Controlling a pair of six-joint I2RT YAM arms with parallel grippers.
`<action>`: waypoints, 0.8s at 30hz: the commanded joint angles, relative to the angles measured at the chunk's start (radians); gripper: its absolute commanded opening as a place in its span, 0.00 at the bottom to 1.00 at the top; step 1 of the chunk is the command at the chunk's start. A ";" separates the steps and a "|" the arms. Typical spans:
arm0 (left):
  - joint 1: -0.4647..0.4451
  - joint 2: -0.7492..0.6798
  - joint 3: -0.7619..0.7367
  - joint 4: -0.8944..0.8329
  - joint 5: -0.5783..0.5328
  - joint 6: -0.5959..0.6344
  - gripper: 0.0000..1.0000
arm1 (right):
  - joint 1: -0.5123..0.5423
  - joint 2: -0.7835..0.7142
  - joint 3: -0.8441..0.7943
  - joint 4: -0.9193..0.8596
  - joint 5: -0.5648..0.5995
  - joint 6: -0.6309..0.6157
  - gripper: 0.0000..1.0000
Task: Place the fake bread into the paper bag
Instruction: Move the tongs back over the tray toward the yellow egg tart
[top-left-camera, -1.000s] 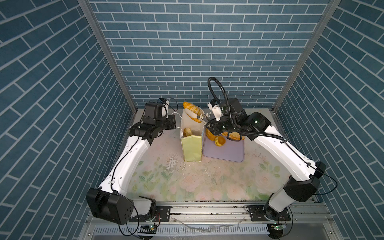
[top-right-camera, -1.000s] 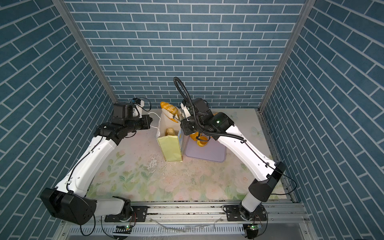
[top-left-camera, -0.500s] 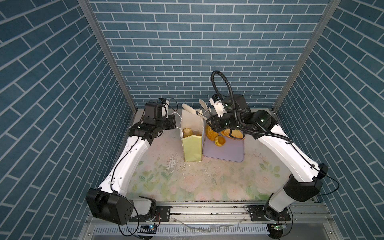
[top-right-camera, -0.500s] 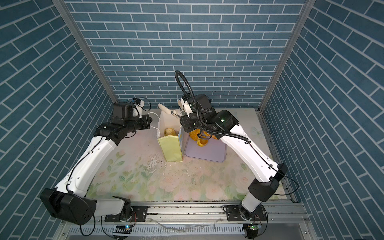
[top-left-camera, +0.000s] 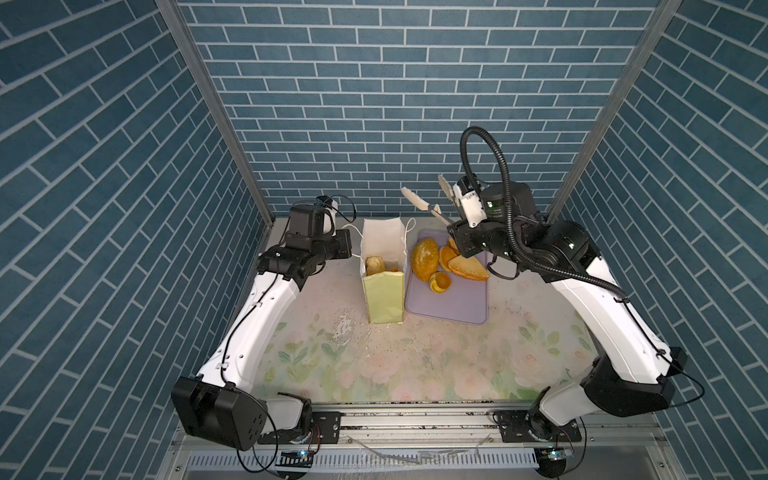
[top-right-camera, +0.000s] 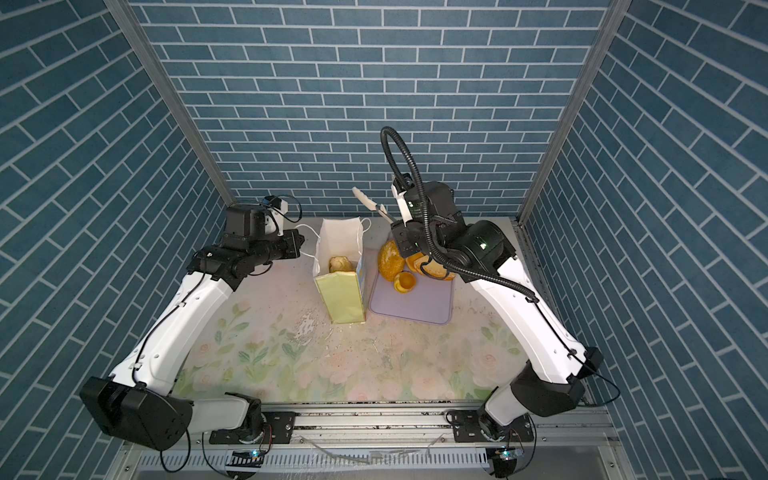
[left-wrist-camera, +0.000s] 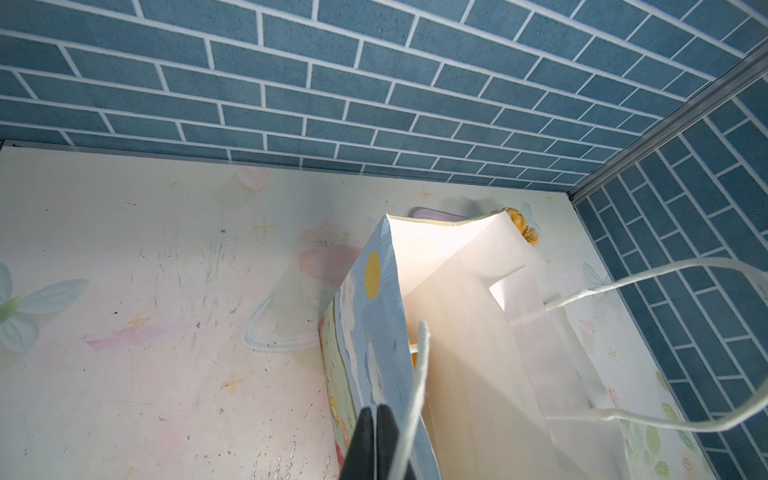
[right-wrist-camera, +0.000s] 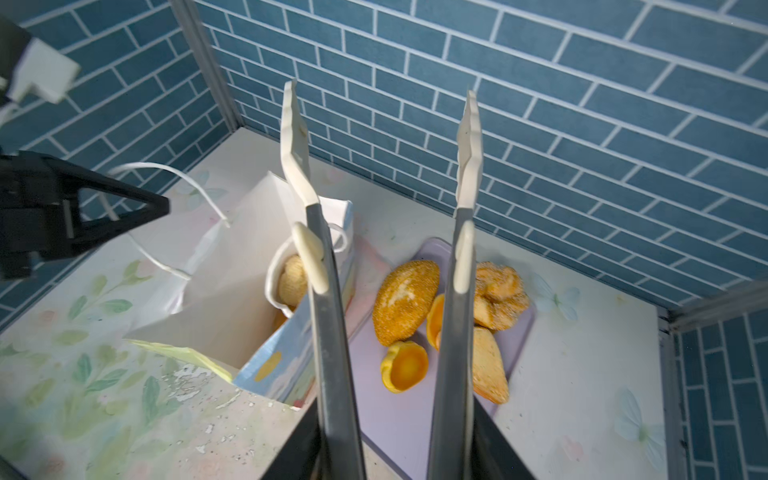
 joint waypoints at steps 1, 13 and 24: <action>-0.004 -0.023 -0.007 0.003 -0.009 0.002 0.07 | -0.076 -0.092 -0.065 -0.026 0.075 0.042 0.48; -0.005 -0.031 -0.009 0.001 -0.014 0.001 0.07 | -0.214 -0.126 -0.502 0.044 -0.183 0.313 0.49; -0.005 -0.040 -0.017 -0.009 -0.023 0.011 0.07 | -0.214 0.028 -0.626 0.190 -0.324 0.430 0.50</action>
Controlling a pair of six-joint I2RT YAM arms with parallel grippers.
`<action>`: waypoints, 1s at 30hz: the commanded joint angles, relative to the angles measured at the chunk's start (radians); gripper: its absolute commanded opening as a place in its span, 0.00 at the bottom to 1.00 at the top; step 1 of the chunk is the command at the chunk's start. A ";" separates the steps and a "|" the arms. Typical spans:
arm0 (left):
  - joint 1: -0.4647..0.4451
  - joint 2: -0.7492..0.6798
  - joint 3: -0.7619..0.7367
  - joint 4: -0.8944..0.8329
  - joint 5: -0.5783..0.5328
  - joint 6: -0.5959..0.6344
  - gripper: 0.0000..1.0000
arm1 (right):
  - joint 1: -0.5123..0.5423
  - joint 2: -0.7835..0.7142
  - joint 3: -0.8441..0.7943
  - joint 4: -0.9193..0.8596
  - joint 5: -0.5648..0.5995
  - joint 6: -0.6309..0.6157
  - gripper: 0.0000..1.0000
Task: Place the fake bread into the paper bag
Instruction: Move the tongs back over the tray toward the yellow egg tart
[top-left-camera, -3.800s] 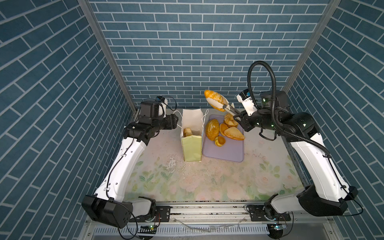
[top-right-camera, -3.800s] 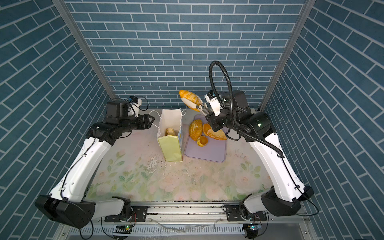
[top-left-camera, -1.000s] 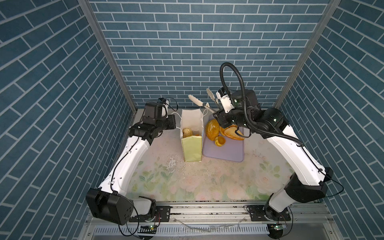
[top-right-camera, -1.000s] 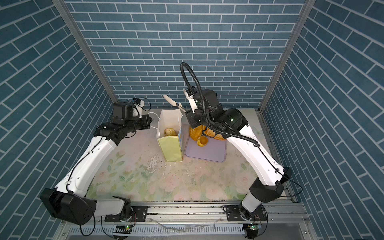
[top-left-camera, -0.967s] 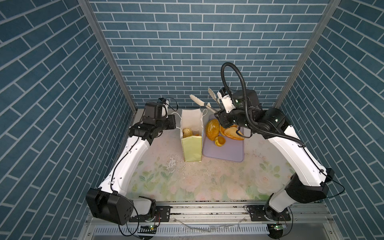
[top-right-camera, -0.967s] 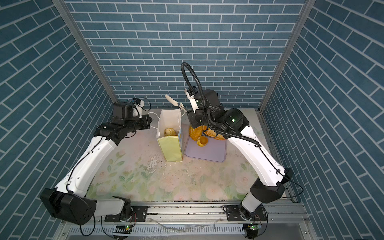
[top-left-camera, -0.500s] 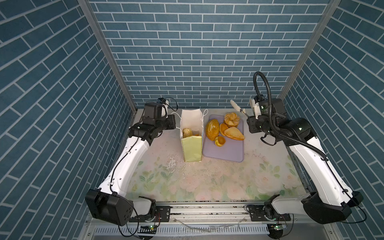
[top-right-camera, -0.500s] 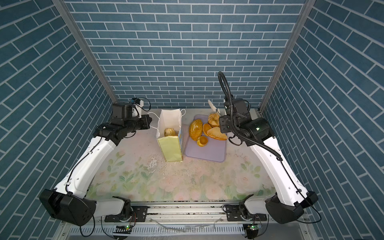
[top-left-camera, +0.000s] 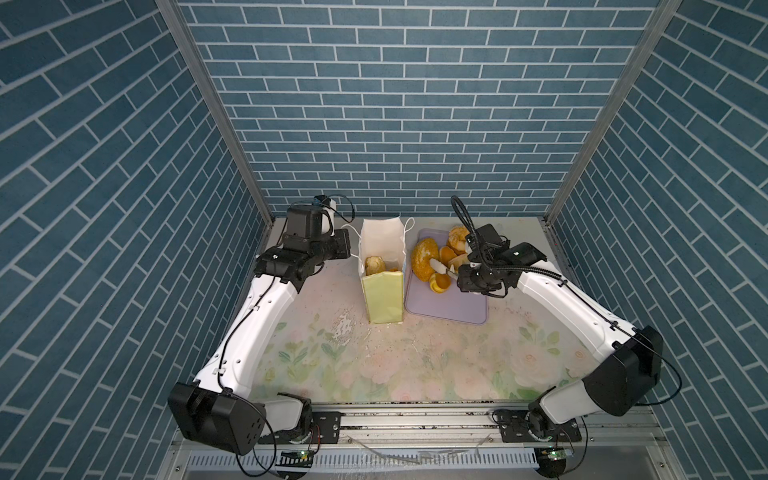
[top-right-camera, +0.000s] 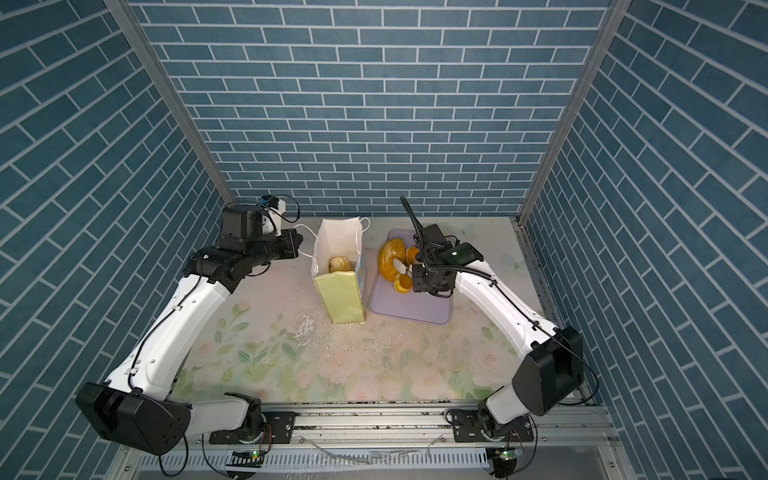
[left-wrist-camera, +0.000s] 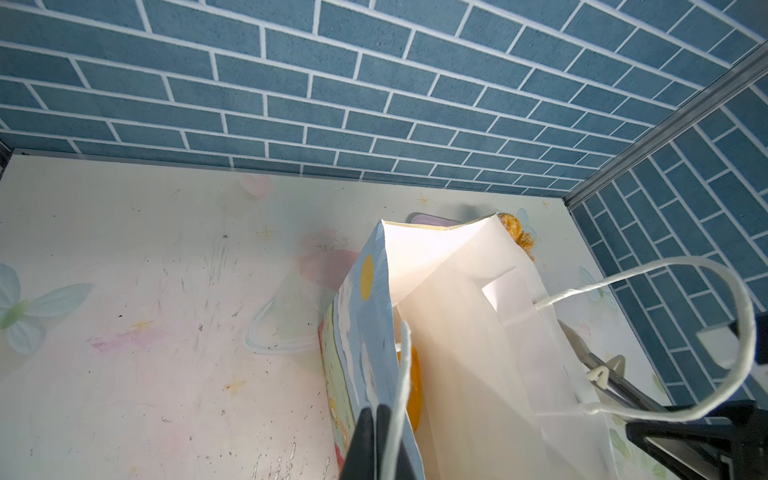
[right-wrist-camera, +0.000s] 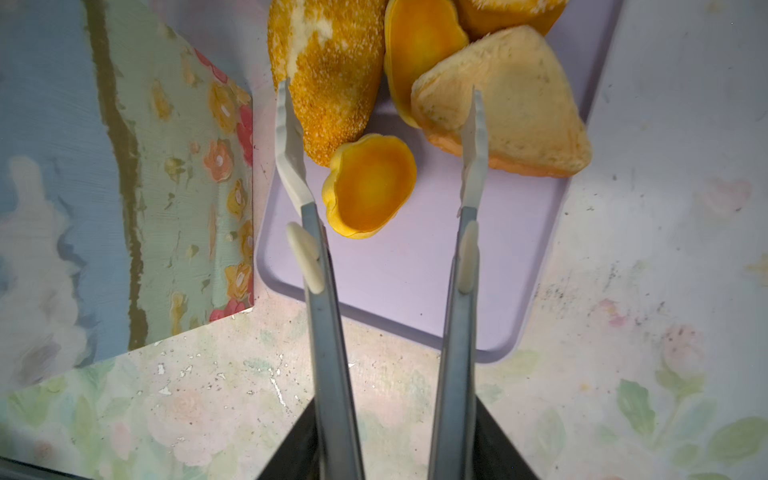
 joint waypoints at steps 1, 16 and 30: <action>-0.004 -0.020 -0.015 -0.009 -0.020 0.013 0.07 | -0.001 0.002 -0.014 0.072 -0.049 0.079 0.51; -0.003 -0.017 -0.022 -0.004 -0.020 0.016 0.07 | -0.001 -0.001 -0.076 0.089 -0.079 0.129 0.47; -0.005 -0.013 -0.020 -0.001 -0.019 0.012 0.07 | 0.054 -0.063 -0.005 -0.007 -0.035 0.121 0.48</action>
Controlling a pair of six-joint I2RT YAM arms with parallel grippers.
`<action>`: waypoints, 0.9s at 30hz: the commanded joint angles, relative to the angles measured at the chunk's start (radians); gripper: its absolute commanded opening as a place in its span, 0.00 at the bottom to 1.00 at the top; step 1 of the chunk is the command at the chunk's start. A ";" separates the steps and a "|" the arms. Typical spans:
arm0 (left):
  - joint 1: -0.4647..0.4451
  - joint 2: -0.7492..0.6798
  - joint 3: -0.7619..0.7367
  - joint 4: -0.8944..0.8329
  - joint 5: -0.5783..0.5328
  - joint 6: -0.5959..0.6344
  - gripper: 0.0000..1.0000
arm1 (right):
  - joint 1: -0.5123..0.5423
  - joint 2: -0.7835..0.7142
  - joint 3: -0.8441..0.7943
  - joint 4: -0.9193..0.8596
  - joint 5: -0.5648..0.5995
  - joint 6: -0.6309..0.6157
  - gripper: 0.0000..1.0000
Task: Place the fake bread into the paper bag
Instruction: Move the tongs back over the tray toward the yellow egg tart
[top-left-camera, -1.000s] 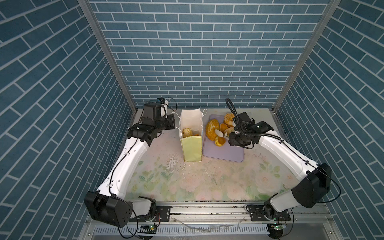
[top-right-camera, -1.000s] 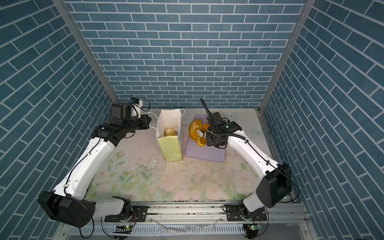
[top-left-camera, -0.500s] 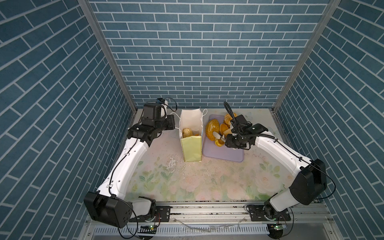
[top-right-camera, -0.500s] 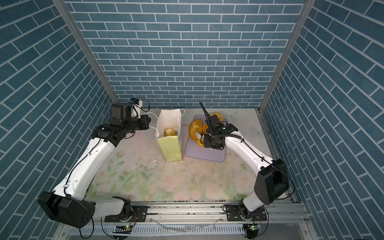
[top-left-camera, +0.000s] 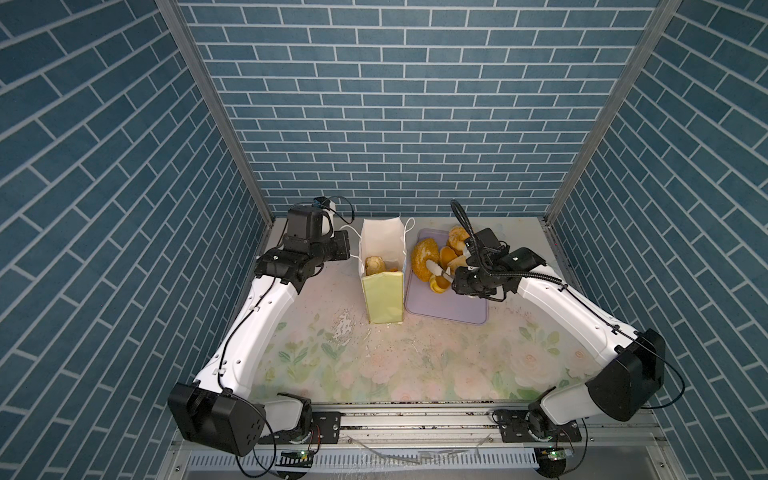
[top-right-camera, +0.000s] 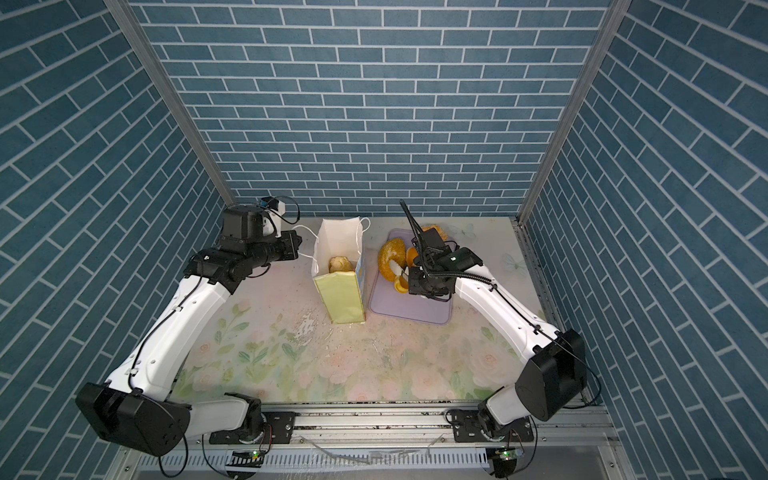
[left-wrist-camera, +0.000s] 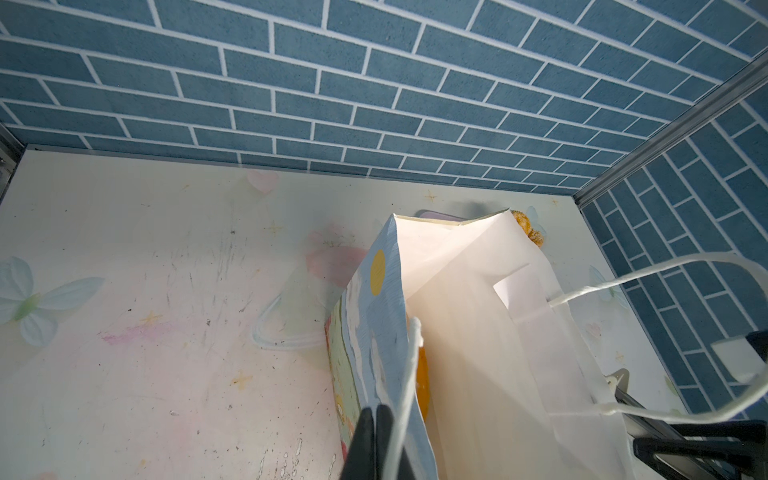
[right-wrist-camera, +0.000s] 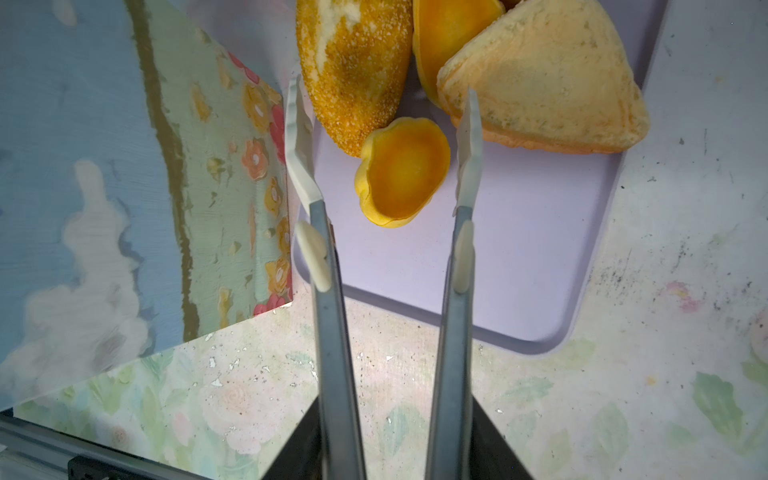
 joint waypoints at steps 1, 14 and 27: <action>-0.004 -0.011 -0.008 -0.002 -0.003 0.012 0.07 | 0.023 -0.024 0.026 -0.034 0.020 0.033 0.48; -0.004 -0.013 -0.011 -0.001 -0.003 0.009 0.07 | 0.029 -0.023 -0.067 0.030 0.015 0.070 0.51; -0.004 -0.019 -0.015 -0.007 -0.011 0.016 0.07 | -0.020 0.074 -0.085 0.151 -0.051 0.066 0.48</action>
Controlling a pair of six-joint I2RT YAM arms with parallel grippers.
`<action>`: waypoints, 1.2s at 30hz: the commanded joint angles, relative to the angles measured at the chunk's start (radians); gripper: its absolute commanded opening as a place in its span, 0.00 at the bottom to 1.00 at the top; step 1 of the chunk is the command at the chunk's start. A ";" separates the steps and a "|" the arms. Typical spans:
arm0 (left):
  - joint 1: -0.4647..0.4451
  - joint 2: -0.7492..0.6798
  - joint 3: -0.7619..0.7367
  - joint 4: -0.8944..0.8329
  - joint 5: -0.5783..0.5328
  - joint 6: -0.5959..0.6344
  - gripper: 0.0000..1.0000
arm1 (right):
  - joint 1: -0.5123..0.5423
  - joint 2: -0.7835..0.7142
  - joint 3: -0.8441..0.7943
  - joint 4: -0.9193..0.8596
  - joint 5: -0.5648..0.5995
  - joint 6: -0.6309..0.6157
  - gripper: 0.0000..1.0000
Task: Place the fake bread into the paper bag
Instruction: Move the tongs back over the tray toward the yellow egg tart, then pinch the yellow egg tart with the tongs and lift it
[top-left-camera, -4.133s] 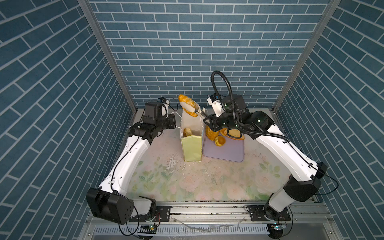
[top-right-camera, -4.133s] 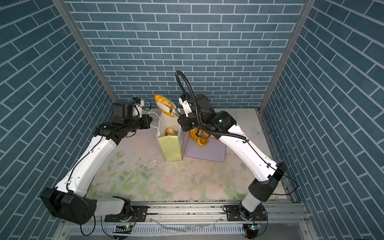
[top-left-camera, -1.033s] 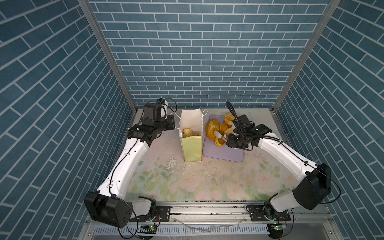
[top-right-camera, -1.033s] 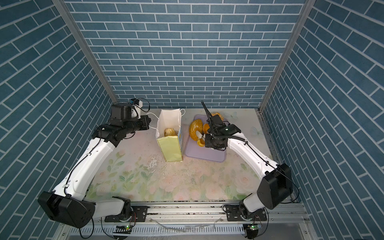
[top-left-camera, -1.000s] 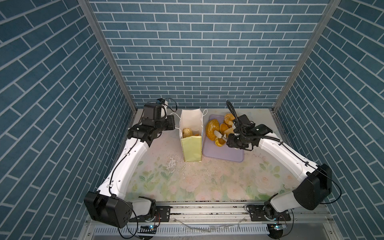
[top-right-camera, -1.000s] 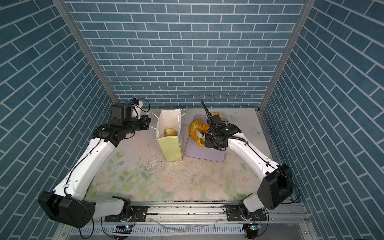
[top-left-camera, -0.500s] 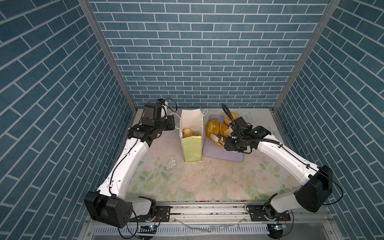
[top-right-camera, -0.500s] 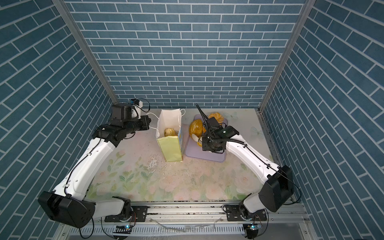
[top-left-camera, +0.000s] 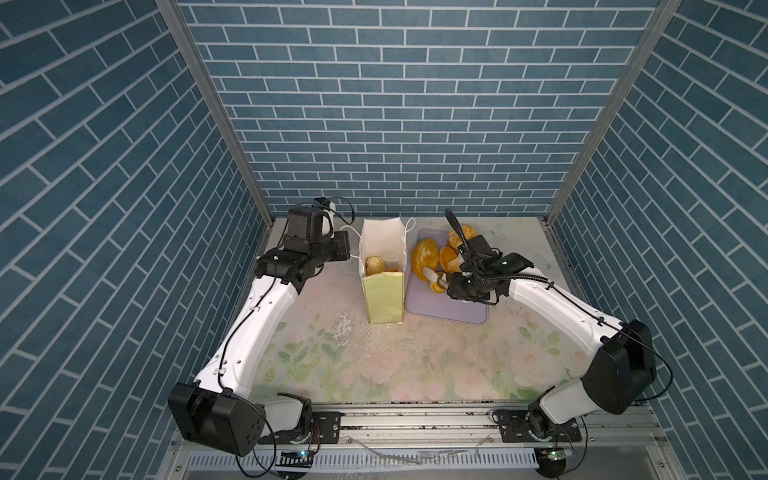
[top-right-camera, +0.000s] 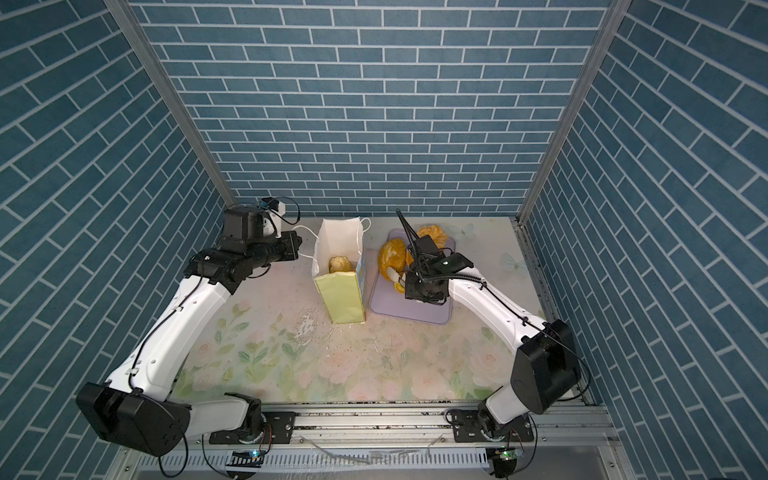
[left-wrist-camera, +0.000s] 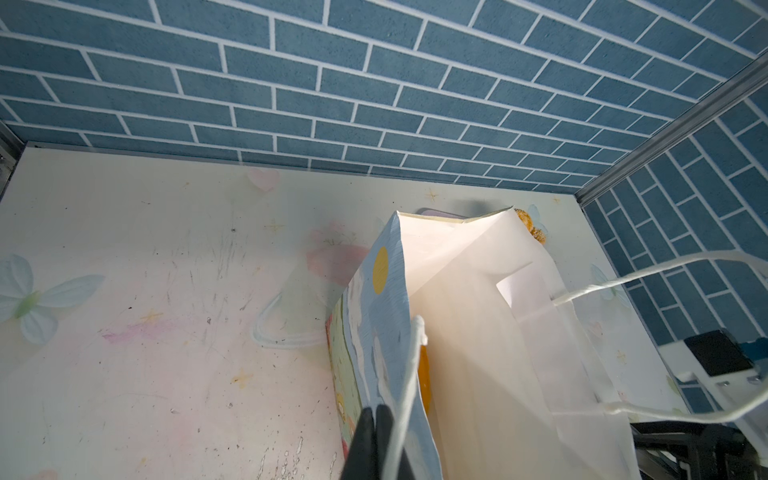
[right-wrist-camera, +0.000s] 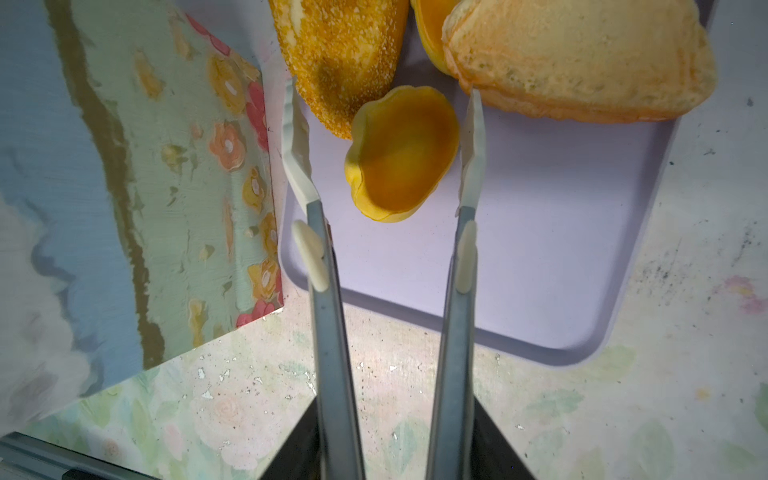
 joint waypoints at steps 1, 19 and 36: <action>-0.003 -0.019 -0.009 -0.008 -0.009 0.016 0.06 | -0.007 0.030 0.005 0.047 -0.026 0.021 0.47; -0.004 -0.016 -0.012 -0.005 -0.009 0.012 0.06 | -0.009 -0.025 -0.041 -0.036 -0.038 -0.015 0.46; -0.003 -0.018 -0.010 -0.006 -0.006 0.007 0.06 | -0.008 -0.008 -0.064 -0.067 -0.015 -0.060 0.44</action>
